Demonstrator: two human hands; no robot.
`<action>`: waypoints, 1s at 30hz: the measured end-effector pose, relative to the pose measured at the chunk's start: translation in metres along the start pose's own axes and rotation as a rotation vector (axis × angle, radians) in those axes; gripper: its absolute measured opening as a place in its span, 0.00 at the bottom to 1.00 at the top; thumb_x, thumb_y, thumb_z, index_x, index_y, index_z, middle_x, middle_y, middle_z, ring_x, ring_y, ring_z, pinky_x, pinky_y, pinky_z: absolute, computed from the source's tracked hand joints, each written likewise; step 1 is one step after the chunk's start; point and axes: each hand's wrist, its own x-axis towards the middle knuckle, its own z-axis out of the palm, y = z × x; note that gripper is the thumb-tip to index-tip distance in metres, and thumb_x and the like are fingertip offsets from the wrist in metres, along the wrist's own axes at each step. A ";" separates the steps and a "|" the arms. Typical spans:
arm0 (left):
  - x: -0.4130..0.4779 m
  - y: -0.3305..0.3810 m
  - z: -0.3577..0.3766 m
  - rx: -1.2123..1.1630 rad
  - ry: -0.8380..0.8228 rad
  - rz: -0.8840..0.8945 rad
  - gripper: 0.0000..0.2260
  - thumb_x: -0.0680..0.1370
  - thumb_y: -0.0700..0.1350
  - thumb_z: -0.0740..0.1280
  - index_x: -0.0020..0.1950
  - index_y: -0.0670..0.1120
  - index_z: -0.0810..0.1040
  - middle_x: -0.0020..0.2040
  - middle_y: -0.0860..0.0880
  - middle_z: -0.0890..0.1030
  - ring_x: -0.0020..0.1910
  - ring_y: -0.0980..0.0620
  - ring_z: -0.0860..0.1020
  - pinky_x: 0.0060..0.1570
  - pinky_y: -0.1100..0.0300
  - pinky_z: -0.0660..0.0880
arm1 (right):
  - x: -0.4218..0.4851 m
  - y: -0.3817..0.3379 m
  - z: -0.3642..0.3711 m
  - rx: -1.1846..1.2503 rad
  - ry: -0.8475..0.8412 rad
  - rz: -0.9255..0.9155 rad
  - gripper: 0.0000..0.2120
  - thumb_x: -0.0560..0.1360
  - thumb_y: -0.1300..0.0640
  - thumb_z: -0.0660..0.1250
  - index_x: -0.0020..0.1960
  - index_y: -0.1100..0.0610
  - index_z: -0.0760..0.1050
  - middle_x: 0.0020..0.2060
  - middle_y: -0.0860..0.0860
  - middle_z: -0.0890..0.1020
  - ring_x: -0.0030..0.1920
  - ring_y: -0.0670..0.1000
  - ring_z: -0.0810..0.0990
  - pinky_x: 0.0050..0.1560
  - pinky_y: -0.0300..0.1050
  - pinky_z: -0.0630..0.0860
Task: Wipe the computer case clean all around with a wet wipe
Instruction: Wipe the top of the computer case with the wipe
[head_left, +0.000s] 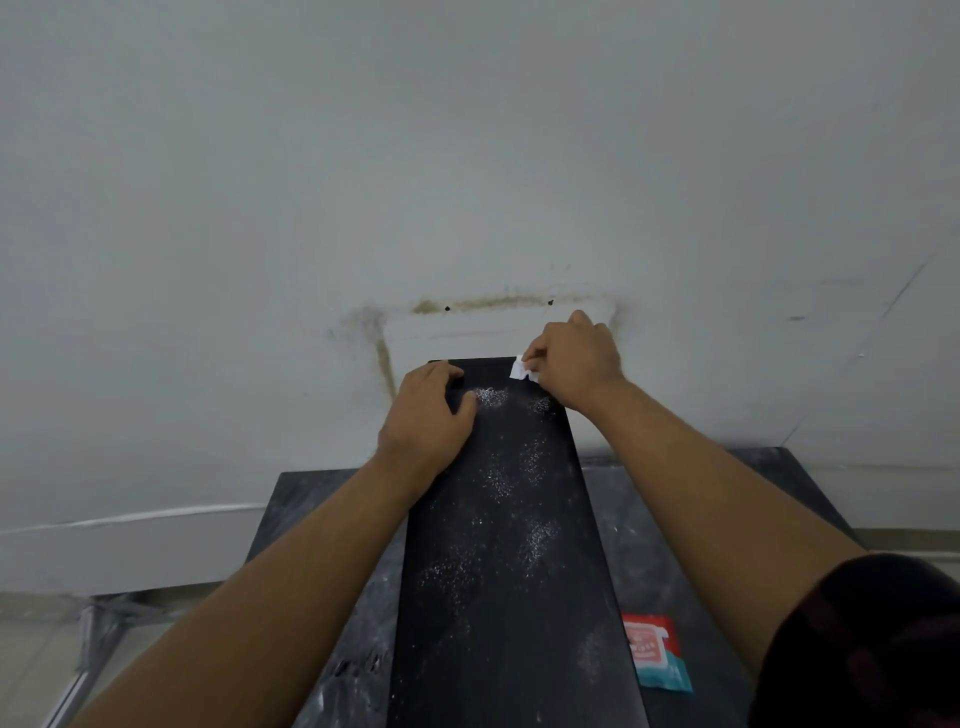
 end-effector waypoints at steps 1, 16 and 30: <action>0.000 0.000 0.000 -0.004 -0.002 -0.002 0.18 0.84 0.53 0.67 0.72 0.47 0.77 0.68 0.51 0.78 0.70 0.52 0.73 0.67 0.59 0.70 | -0.001 0.003 -0.002 -0.017 0.004 0.015 0.07 0.79 0.52 0.71 0.51 0.41 0.86 0.49 0.38 0.85 0.60 0.49 0.71 0.53 0.47 0.62; -0.001 0.001 0.000 -0.009 0.003 -0.012 0.18 0.84 0.52 0.67 0.72 0.47 0.77 0.67 0.52 0.78 0.69 0.53 0.72 0.65 0.62 0.68 | -0.003 0.017 -0.007 0.106 -0.022 -0.056 0.06 0.78 0.53 0.73 0.50 0.43 0.87 0.49 0.40 0.85 0.58 0.49 0.73 0.56 0.48 0.71; -0.001 -0.001 -0.001 -0.044 0.018 -0.015 0.16 0.83 0.52 0.68 0.69 0.49 0.78 0.64 0.54 0.79 0.67 0.54 0.74 0.62 0.62 0.69 | -0.017 0.026 0.013 0.426 0.076 -0.001 0.02 0.78 0.53 0.77 0.49 0.47 0.89 0.45 0.43 0.82 0.52 0.47 0.76 0.52 0.48 0.72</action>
